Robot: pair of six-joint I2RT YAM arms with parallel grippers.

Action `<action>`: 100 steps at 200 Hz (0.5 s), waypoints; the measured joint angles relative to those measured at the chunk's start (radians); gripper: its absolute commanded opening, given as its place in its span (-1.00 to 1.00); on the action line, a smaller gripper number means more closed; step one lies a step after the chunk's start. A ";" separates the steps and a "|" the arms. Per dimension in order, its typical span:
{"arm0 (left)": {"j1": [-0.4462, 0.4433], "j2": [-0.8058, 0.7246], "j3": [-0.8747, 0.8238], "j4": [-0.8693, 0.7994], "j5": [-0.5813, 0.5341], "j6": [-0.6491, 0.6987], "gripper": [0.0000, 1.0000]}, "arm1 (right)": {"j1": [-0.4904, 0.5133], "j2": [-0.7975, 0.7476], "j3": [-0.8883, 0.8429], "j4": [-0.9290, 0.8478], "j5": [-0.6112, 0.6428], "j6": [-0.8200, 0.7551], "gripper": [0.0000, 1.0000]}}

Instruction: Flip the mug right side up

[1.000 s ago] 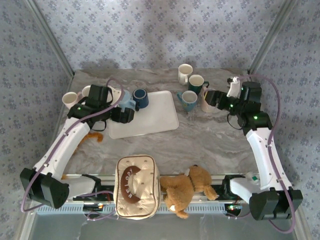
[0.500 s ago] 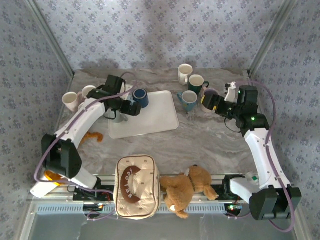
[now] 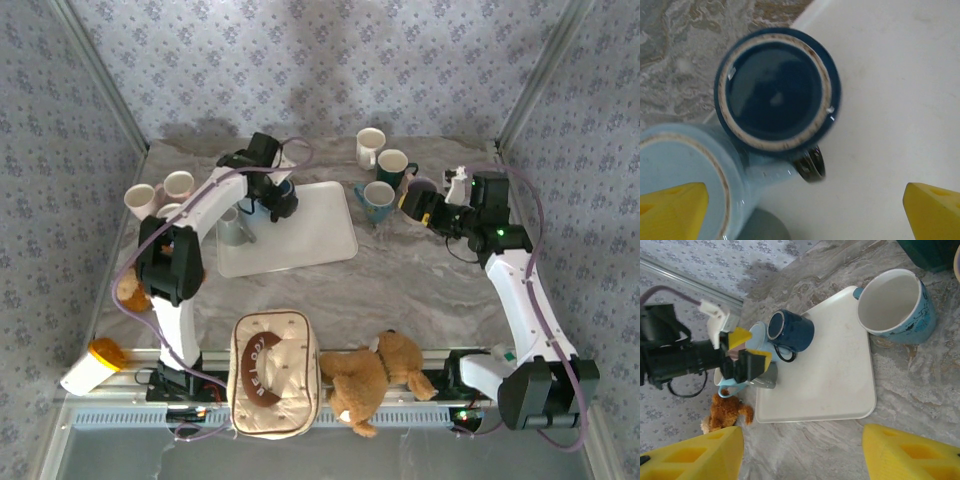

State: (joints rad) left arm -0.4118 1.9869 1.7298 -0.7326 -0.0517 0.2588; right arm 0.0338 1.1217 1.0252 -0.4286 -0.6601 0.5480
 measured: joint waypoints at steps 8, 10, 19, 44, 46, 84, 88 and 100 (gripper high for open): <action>0.000 0.022 0.018 0.008 -0.008 0.003 0.99 | 0.000 0.000 0.000 -0.001 -0.001 0.004 0.31; 0.000 0.027 0.022 0.011 -0.010 0.003 0.99 | 0.000 0.000 0.000 -0.001 -0.001 0.006 0.31; 0.000 0.045 0.038 0.019 -0.017 0.003 0.99 | 0.000 0.000 -0.001 -0.001 -0.002 0.011 0.31; 0.000 0.093 0.098 0.030 -0.023 0.003 0.99 | 0.000 0.002 -0.002 -0.001 -0.008 0.020 0.31; 0.000 0.098 0.105 0.030 -0.024 0.003 0.99 | 0.000 0.003 -0.002 -0.001 -0.008 0.021 0.31; 0.000 0.197 0.246 0.013 -0.036 0.007 1.00 | 0.000 0.027 -0.002 -0.001 -0.018 0.034 0.32; 0.000 0.211 0.263 0.011 -0.039 0.006 1.00 | 0.000 0.029 -0.002 -0.001 -0.018 0.036 0.32; 0.002 0.240 0.300 -0.001 -0.043 0.006 0.99 | 0.000 0.031 -0.002 -0.001 -0.019 0.038 0.32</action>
State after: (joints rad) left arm -0.4103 2.2269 2.0300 -0.7334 -0.0948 0.2649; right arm 0.0341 1.1530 1.0233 -0.4297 -0.6788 0.5858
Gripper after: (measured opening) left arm 0.997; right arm 0.659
